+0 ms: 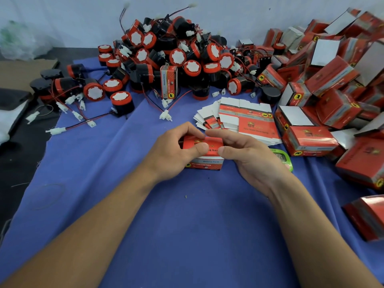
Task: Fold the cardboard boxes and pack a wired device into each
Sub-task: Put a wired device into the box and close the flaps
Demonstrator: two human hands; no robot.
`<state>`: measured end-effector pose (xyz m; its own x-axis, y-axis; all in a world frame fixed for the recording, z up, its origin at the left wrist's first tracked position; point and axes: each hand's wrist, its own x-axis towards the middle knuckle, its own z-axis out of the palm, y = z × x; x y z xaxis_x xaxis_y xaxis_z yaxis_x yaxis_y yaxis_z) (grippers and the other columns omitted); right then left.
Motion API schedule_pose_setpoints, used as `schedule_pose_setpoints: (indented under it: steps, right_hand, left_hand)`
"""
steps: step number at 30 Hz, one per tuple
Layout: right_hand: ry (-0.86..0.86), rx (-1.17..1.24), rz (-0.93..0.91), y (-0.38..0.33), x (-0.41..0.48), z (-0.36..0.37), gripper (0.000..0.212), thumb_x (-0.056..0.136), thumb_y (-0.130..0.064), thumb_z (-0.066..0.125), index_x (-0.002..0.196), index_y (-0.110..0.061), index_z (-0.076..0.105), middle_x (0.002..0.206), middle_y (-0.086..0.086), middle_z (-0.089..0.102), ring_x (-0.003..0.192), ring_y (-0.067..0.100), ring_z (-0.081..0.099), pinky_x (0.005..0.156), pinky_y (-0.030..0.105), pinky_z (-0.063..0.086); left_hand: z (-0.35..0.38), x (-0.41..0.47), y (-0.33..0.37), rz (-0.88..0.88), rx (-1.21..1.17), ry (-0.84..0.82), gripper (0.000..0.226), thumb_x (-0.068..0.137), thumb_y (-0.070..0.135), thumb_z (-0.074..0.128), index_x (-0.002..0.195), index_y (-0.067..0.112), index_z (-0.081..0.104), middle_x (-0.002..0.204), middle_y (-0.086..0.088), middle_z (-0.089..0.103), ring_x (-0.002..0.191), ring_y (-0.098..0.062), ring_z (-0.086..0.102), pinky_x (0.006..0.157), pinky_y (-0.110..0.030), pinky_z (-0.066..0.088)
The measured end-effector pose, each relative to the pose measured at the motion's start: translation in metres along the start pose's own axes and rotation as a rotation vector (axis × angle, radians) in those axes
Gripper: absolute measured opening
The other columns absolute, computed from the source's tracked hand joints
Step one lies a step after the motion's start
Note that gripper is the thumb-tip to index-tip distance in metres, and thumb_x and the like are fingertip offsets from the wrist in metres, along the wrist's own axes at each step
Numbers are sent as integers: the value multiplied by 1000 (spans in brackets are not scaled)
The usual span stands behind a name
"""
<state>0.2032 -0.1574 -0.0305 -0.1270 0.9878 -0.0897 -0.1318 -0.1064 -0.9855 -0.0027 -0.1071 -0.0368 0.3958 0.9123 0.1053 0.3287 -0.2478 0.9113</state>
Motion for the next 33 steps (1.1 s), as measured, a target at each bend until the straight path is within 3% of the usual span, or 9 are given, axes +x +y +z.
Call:
schedule_pose_setpoints:
  steps: [3,7,12,15,20,23,26,30,33]
  right_hand:
    - [-3,-61,4,0,2,2,53,90,15,55,129,-18,68,123,8,73,122,29,65,113,47,46]
    - [-15,-158,-4,0,3,4,62,85,18,54,134,-18,66,125,7,72,122,27,65,112,48,47]
    - [-5,-169,9,1,2,6,65,81,1,61,141,-24,59,131,1,69,124,21,64,113,45,45]
    - [-18,-237,-19,1,0,7,62,83,-8,65,142,-27,58,133,0,68,126,21,62,113,46,44]
    - [60,-198,-48,1,0,8,56,86,8,67,133,-22,66,124,1,73,119,22,67,108,47,50]
    - [21,-386,-65,0,-4,9,57,87,-9,71,138,-32,60,122,-6,72,109,9,69,96,29,56]
    - [71,-632,-75,2,-6,16,76,74,-23,84,141,-40,53,118,-15,68,97,-5,67,78,11,51]
    - [192,-751,-111,0,-6,28,69,69,-30,88,132,-38,61,112,-12,70,96,3,66,82,20,54]
    - [169,-892,-84,-16,-13,24,51,61,-39,89,108,-34,71,89,-10,73,77,7,66,67,28,55]
  left_hand:
    - [2,1,0,-32,-22,-14,29,74,52,76,99,40,66,99,11,72,86,-8,69,73,-27,57]
    - [6,4,2,-38,-58,-21,33,69,42,80,98,34,67,101,8,73,93,-20,71,81,-39,61]
    - [8,5,-2,-35,-112,-31,20,95,30,72,114,37,70,114,16,73,105,-7,69,96,-33,58]
    - [10,7,-3,-1,-82,1,26,96,18,73,110,40,69,114,17,73,104,-4,69,92,-30,58]
    - [11,5,-4,-1,38,5,19,86,49,70,105,50,66,108,24,70,95,4,65,74,-10,50]
    - [10,8,-3,2,47,60,19,87,34,82,96,46,70,97,26,72,89,3,67,71,-12,52]
    - [15,9,-3,-14,65,112,20,86,28,84,91,43,71,93,23,72,87,2,68,73,-14,53]
    - [26,8,0,-42,97,210,16,84,32,84,86,42,71,83,28,70,82,12,62,63,-4,44]
    - [29,5,5,-50,24,175,23,80,50,75,103,47,71,93,29,72,87,5,67,68,-9,49]
